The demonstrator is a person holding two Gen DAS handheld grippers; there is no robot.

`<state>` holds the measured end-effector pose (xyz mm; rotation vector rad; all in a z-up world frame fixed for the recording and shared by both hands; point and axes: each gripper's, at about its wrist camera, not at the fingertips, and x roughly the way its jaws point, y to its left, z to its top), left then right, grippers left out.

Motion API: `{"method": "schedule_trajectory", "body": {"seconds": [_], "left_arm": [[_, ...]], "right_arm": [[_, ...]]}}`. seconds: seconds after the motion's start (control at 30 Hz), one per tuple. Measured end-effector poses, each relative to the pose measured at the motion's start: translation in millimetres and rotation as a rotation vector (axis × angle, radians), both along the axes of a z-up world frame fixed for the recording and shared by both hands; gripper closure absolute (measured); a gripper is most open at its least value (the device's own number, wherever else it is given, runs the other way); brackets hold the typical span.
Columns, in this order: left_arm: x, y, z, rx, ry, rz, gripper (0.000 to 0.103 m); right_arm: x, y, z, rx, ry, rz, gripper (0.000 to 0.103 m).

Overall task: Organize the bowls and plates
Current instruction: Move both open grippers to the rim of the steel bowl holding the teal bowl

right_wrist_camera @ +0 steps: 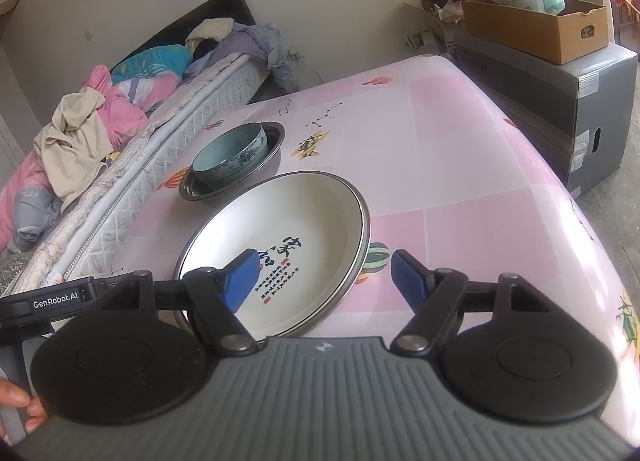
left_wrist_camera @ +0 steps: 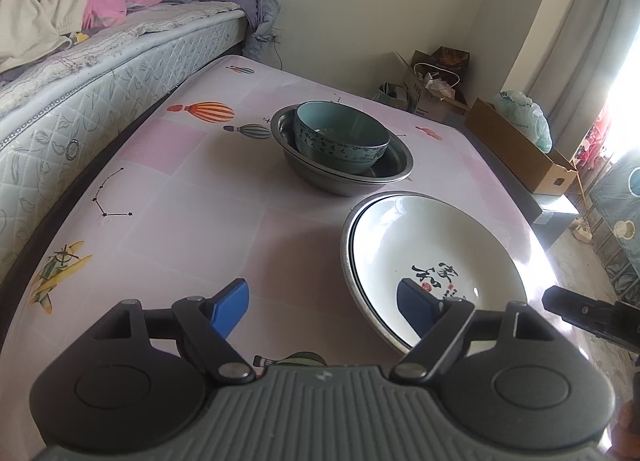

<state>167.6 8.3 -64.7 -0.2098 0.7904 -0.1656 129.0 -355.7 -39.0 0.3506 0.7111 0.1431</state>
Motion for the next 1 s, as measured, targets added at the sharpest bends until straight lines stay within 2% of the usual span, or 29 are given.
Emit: {"method": "schedule_trajectory", "body": {"seconds": [0.37,0.63,0.83,1.0], "left_arm": [[5,4,-3,0.008,0.016,0.021,0.021],[21,17,11,0.025,-0.024,0.033,0.021],[56,37,23,0.031,-0.052,0.061,0.021],[98,49,24,-0.004,-0.029,0.061,0.022]], "right_arm": [[5,3,0,-0.004,0.003,0.013,0.026],[19,7,15,-0.024,-0.031,0.058,0.026],[60,15,43,-0.049,-0.082,0.131,0.026],[112,24,53,-0.072,-0.088,0.183,0.026]]}}
